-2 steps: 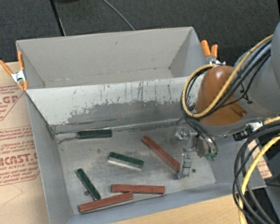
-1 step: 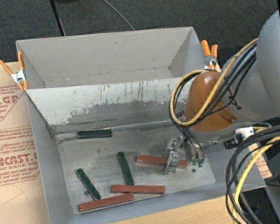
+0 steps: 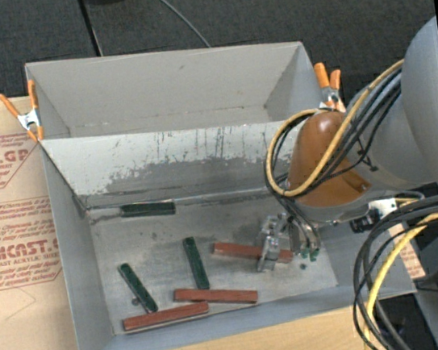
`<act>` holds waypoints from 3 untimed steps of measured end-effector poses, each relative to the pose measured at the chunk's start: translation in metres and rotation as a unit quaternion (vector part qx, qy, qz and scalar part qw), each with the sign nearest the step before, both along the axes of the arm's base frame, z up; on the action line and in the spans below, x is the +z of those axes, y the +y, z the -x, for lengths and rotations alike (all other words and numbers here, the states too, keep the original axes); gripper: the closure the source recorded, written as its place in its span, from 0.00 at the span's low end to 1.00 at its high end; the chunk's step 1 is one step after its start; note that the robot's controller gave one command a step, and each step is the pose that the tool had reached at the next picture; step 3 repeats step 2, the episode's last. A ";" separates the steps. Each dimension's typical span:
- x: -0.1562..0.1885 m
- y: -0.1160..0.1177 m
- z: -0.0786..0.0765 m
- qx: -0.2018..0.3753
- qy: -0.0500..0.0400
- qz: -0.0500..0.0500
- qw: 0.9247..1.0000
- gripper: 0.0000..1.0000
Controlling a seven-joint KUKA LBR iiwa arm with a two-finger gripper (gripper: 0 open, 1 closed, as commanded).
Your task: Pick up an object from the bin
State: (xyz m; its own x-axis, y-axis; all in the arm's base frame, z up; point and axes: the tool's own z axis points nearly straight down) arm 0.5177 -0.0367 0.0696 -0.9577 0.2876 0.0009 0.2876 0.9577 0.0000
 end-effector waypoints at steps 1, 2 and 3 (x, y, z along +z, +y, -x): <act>0.200 0.036 -0.023 -0.005 0.000 0.000 1.000 1.00; 0.208 0.037 -0.025 -0.004 -0.005 0.000 1.000 1.00; 0.208 0.037 -0.025 -0.004 -0.005 0.000 1.000 1.00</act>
Offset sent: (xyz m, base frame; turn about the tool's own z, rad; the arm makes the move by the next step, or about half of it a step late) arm 0.0000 0.0000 0.0000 0.0000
